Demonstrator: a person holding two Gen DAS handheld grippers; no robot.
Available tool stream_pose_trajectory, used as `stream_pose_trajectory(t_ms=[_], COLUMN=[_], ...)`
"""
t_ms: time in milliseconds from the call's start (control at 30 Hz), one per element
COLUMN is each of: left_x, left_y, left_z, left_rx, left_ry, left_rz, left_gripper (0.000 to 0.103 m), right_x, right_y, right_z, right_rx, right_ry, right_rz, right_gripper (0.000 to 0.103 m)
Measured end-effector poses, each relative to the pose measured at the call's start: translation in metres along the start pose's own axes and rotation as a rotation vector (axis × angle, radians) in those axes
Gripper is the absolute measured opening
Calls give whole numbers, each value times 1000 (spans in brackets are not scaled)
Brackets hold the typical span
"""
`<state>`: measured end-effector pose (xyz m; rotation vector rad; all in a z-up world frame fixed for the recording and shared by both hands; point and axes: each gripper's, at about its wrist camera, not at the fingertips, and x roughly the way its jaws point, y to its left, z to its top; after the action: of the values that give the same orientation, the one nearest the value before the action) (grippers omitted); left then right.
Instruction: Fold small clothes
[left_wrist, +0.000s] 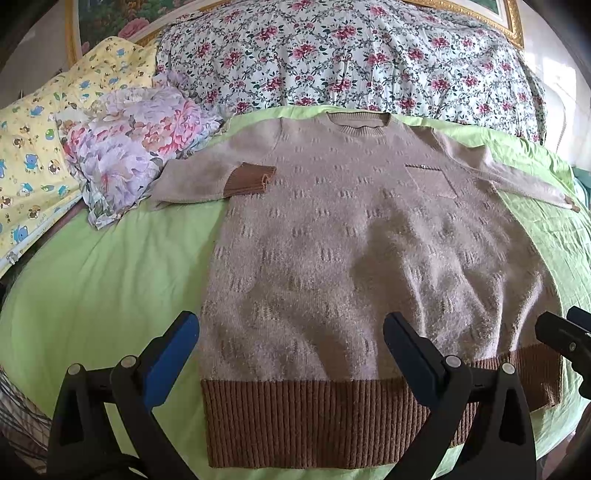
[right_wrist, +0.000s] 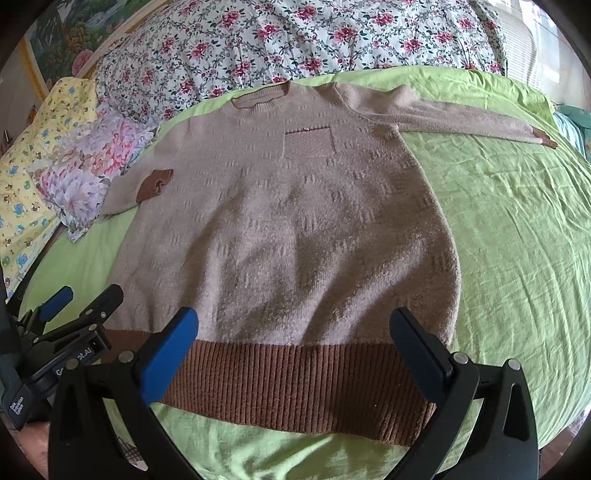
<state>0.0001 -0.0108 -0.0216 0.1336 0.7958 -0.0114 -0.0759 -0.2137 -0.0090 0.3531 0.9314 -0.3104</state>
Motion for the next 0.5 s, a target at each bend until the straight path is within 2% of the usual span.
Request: stream_pose_trajectory(t_ms=[500], left_x=[5], left_y=[1], left_z=[-1], left_rx=[-1], left_ry=[13], left_rz=[4], left_gripper=[100], right_x=[3], right_y=[-1], right_z=[-2], right_rx=[0], right_ry=[5], right_rz=[-3], right_gripper=[103])
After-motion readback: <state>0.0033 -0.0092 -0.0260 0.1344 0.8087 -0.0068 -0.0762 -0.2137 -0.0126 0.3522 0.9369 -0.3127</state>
